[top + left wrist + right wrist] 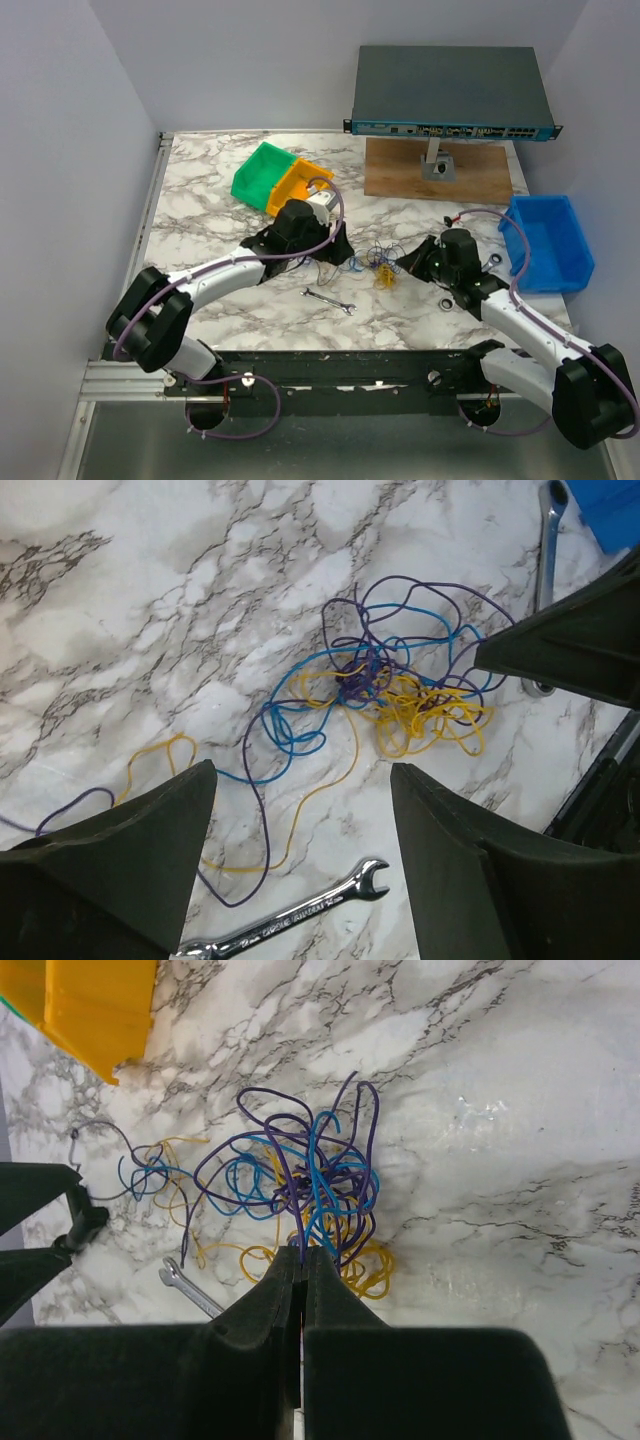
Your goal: Untangle the cables
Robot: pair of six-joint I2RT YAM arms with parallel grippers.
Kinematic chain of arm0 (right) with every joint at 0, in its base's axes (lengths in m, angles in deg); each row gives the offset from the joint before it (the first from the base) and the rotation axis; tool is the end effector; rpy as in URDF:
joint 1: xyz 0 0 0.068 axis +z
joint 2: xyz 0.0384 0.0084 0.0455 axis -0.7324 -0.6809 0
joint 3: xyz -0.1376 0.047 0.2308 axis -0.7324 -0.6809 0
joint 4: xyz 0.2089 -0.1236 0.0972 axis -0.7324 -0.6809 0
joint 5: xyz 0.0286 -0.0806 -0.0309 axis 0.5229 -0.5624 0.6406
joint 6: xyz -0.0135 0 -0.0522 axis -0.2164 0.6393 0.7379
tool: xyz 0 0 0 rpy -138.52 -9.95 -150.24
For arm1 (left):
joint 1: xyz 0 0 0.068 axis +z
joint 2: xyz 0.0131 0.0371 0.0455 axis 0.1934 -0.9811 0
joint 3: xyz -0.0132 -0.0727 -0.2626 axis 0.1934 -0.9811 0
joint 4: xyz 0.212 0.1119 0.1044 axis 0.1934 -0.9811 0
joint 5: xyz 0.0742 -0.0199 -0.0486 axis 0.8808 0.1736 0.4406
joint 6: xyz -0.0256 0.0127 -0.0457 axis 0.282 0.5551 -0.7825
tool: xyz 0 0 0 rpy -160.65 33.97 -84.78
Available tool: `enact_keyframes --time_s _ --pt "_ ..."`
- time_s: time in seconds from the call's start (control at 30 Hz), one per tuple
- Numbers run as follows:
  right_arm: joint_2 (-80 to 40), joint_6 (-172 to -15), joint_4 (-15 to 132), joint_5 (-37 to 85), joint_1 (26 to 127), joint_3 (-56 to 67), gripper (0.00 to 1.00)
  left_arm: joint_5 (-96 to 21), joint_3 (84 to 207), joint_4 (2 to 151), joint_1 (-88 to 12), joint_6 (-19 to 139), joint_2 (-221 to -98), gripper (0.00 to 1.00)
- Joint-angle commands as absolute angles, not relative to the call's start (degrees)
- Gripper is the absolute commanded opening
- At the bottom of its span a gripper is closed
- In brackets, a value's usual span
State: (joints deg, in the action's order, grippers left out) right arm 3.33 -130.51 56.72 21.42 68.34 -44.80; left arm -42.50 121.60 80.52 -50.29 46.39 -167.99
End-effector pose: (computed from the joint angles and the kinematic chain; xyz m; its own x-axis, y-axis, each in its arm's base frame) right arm 0.1919 0.0782 0.1925 -0.6839 0.4765 -0.5525 0.0600 0.7914 0.6083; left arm 0.2432 -0.2084 0.2278 -0.6709 0.0201 -0.7413 0.5362 0.7037 -0.4661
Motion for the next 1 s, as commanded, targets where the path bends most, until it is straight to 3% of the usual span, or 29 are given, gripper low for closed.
enact_keyframes --time_s 0.0,0.23,0.43,0.97 --pt "4.37 -130.53 59.95 22.31 67.92 -45.91 0.01 -44.79 124.72 83.64 -55.11 50.81 -169.1 0.73" --pt "5.13 -131.34 60.12 20.69 67.92 -46.75 0.01 -48.96 136.84 74.65 -60.75 53.96 -181.17 0.67" --pt "4.58 -132.6 59.99 17.4 67.91 -46.77 0.01 -42.42 142.58 63.91 -62.84 54.32 -186.35 0.59" --pt "-1.73 -135.01 64.98 12.31 67.92 -46.49 0.01 -49.26 147.56 61.59 -63.0 50.82 -193.54 0.54"
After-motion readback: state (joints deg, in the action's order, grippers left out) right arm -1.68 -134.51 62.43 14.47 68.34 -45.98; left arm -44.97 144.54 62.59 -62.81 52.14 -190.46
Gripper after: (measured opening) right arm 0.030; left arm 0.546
